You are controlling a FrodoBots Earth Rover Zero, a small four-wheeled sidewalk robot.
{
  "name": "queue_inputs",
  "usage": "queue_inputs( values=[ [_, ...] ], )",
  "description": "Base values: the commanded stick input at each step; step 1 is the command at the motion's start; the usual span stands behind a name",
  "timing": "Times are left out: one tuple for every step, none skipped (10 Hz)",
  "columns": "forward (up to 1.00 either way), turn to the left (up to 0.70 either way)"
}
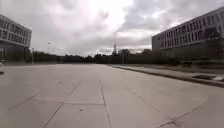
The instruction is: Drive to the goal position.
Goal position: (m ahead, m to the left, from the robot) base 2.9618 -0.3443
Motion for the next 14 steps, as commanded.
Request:
queue_inputs(
  values=[
    [0.7,0.0],
    [0.7,0.0],
    [0.7,0.0],
    [0.7,0.0],
    [0.7,0.0],
    [0.7,0.0],
    [0.7,0.0],
    [0.7,0.0],
    [0.7,-0.25],
    [0.7,-0.35],
    [0.7,-0.35],
    [0.7,-0.35],
    [0.7,-0.35],
    [0.7,-0.27]
  ],
)
